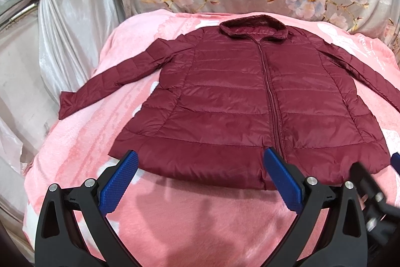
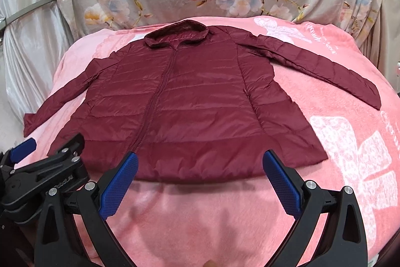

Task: Fold large clothes

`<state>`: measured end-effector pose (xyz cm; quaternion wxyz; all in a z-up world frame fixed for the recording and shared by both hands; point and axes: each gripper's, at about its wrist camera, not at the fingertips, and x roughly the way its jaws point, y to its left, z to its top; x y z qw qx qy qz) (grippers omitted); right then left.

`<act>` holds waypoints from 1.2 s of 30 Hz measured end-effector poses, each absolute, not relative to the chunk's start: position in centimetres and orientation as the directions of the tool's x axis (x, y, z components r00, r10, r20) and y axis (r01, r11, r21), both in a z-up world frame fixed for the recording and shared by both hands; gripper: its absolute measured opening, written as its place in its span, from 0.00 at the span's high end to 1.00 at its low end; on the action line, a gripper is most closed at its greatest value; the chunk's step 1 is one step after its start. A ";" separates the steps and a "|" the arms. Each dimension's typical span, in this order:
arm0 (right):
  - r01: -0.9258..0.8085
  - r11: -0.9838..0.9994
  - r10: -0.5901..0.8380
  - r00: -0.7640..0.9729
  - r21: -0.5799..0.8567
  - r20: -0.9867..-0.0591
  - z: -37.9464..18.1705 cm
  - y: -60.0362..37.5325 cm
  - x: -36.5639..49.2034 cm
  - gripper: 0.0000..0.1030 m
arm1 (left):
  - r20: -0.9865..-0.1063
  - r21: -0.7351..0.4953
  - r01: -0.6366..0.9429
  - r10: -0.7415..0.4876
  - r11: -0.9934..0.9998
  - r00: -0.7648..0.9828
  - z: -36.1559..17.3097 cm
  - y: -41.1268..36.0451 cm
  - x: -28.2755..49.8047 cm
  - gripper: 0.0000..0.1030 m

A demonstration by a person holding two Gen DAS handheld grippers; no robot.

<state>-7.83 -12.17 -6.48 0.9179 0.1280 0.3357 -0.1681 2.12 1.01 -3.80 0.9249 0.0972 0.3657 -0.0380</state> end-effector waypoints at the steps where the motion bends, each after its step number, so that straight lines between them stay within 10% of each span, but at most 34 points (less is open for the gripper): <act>1: 0.410 0.904 -0.236 0.715 0.122 -0.658 -6.2 -13.6 -7.5 0.05 | -0.686 0.151 0.138 0.003 0.979 0.727 -3.8 1.0 2.5 0.05; 7: 0.555 0.798 -0.344 0.739 0.234 -0.579 -4.4 -26.7 -7.1 0.05 | -0.681 0.138 0.089 0.029 0.987 0.731 -3.5 1.8 5.1 0.05; 10: 0.664 0.607 -0.185 0.653 0.437 -0.734 -11.4 -34.8 -8.0 0.08 | -0.673 0.122 0.062 0.036 0.991 0.739 -3.3 2.5 6.2 0.05; 12: 0.721 0.556 -0.269 0.626 0.413 -0.732 -12.7 -37.4 -9.1 0.24 | -0.667 0.128 0.055 0.044 0.990 0.744 -3.4 2.6 7.3 0.05; 25: 0.830 0.342 -0.437 0.555 0.440 -0.708 -15.3 -49.4 -8.8 0.26 | -0.701 0.144 0.033 0.078 0.989 0.709 -5.3 2.1 14.1 0.05; 27: 0.851 0.339 -0.473 0.522 0.400 -0.710 -15.1 -50.4 -7.7 0.45 | -0.707 0.147 0.031 0.083 0.989 0.703 -5.7 2.1 15.0 0.05; 29: 0.837 0.341 -0.460 0.546 0.429 -0.700 -15.1 -51.8 -6.5 0.89 | -0.712 0.145 0.022 0.089 0.989 0.696 -6.0 2.4 15.9 0.05; 36: 0.766 0.564 -0.551 0.627 0.308 -0.550 -7.1 -47.6 1.3 0.96 | -0.710 0.146 -0.039 0.133 0.988 0.691 -5.9 4.0 18.6 0.05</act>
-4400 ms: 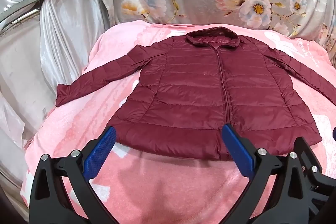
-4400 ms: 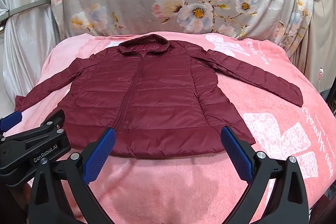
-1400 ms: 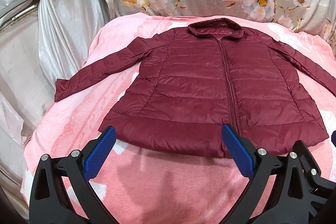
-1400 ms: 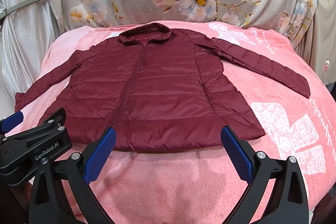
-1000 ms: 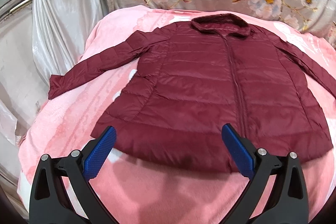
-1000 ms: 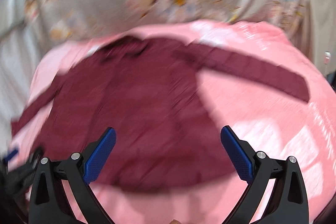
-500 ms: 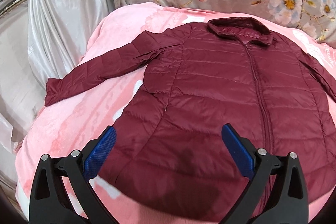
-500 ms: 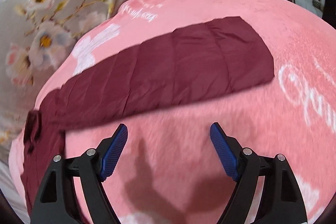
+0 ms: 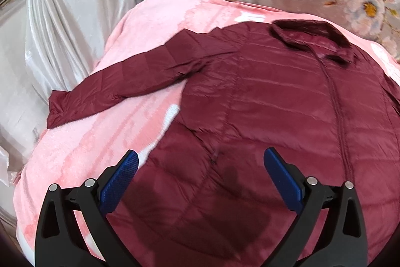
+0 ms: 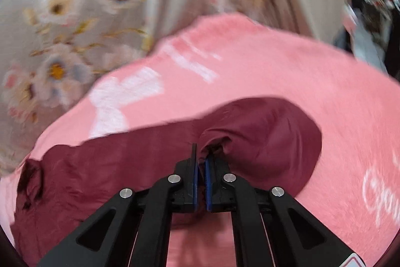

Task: Fold large clothes

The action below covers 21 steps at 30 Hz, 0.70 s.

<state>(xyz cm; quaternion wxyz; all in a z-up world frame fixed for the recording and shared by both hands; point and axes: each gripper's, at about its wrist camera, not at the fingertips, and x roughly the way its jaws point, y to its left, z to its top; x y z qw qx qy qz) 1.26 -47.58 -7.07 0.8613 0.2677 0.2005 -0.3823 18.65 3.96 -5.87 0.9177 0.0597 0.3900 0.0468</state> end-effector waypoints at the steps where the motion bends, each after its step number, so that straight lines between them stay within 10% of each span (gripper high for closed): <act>1: 0.725 0.624 -0.533 0.668 0.291 -0.520 -5.6 -45.7 3.1 0.96 | -0.709 0.147 -0.046 0.138 0.988 0.692 -5.9 4.1 18.8 0.05; 8: 0.374 0.911 -0.264 0.854 0.176 -0.449 -1.0 -31.6 14.7 0.96 | -0.714 0.152 -0.100 0.179 0.983 0.677 -6.2 6.4 19.6 0.05; 21: -0.084 0.994 0.106 0.735 0.064 -0.670 -10.2 -9.2 25.1 0.83 | -0.760 0.079 -0.125 0.140 0.989 0.635 -7.6 11.4 20.4 0.05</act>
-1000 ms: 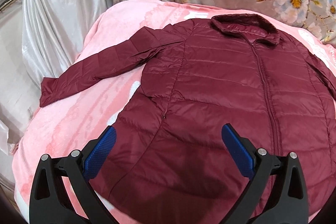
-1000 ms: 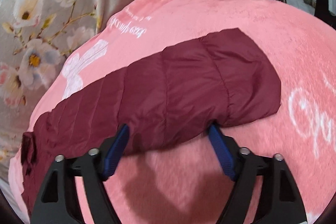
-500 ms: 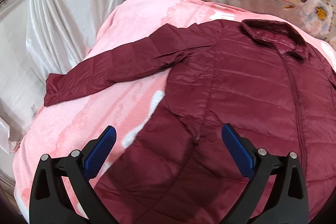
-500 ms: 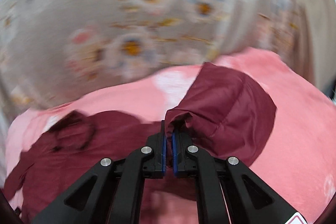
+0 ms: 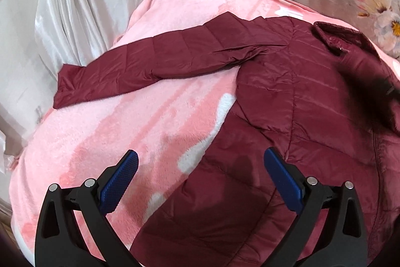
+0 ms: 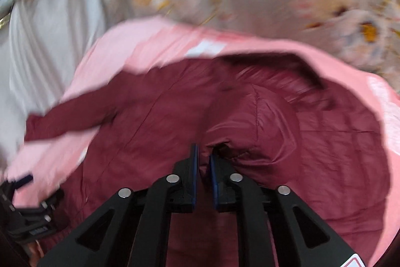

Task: Fold large clothes

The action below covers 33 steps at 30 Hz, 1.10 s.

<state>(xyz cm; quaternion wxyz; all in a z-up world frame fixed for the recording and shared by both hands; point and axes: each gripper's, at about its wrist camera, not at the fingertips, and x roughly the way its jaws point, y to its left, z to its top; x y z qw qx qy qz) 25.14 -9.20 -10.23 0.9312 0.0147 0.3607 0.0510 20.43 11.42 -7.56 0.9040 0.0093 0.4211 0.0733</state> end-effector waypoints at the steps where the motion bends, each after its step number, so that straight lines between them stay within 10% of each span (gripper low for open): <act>1: -0.097 0.994 0.107 0.728 0.053 -0.678 -10.8 -8.5 25.2 0.74 | -0.762 0.071 -0.122 0.133 0.990 0.634 -7.6 11.4 20.4 0.05; 5: -0.145 0.988 0.148 0.734 0.060 -0.663 -10.7 -6.9 24.1 0.52 | -0.771 0.010 -0.085 0.062 0.996 0.634 -7.1 11.7 20.9 0.05; 11: -0.096 0.956 0.245 0.784 0.279 -0.570 -8.1 -12.7 20.8 0.51 | -0.763 -0.040 -0.041 -0.005 0.998 0.646 -6.0 10.7 21.6 0.05; 28: 0.286 0.867 0.082 0.724 0.407 -0.685 -12.9 -23.6 21.8 0.62 | -0.761 -0.059 -0.022 -0.030 0.998 0.648 -6.1 10.3 20.9 0.05; 33: 0.032 0.867 0.340 0.692 0.497 -0.637 -12.3 -16.9 25.6 0.64 | -0.763 -0.072 -0.028 -0.037 0.997 0.645 -6.3 10.3 20.7 0.05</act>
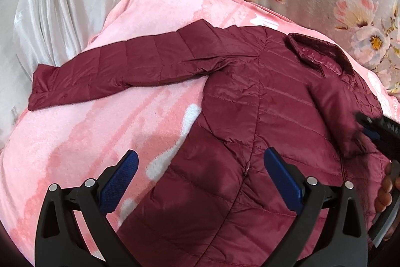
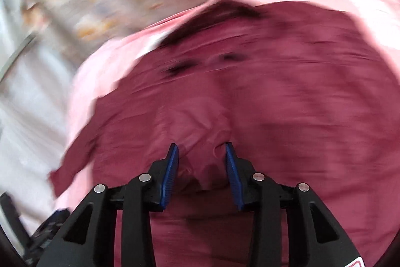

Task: Fold large clothes

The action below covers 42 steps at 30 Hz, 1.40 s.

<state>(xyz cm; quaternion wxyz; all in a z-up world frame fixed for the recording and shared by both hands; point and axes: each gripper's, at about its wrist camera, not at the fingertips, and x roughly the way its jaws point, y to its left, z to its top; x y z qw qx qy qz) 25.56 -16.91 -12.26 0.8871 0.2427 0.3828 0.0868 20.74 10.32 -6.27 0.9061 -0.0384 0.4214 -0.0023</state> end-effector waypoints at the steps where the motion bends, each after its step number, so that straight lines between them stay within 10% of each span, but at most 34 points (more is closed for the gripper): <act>1: -0.027 0.869 0.376 0.685 0.494 -0.624 -11.7 -15.2 25.8 0.64 | -0.767 -0.072 -0.024 -0.040 0.997 0.641 -6.4 10.2 20.7 0.05; 7: -0.237 0.850 0.484 0.704 0.470 -0.520 -8.0 -9.7 24.4 0.64 | -0.779 -0.080 -0.004 -0.060 0.997 0.624 -7.0 9.9 20.5 0.05; 20: 0.415 0.800 -0.030 0.749 0.433 -0.662 -12.8 -32.1 17.5 0.62 | -0.788 -0.467 0.047 -0.439 0.883 0.432 -8.9 5.8 27.2 0.06; 28: 0.527 0.635 -0.008 0.735 0.565 -0.678 -16.9 -39.6 18.2 0.60 | -0.829 -0.373 0.033 -0.349 0.927 0.437 -9.3 3.7 30.3 0.89; 30: 0.529 0.646 -0.020 0.733 0.551 -0.680 -17.0 -40.0 18.8 0.61 | -0.829 -0.342 0.042 -0.323 0.939 0.457 -8.9 3.6 30.7 0.94; 32: 0.507 0.659 -0.033 0.756 0.555 -0.653 -16.5 -40.0 18.8 0.98 | -0.827 -0.302 0.051 -0.288 0.952 0.483 -8.4 3.5 30.9 0.95; 36: 0.463 0.758 -0.135 0.801 0.460 -0.583 -13.8 -37.6 17.5 0.98 | -0.822 -0.219 0.069 -0.222 0.973 0.525 -8.3 3.4 30.5 0.96; 42: 0.526 0.784 -0.156 0.681 0.330 -0.715 -17.8 -37.5 19.3 0.98 | -0.828 -0.128 0.086 -0.155 0.988 0.538 -10.8 2.4 30.1 0.96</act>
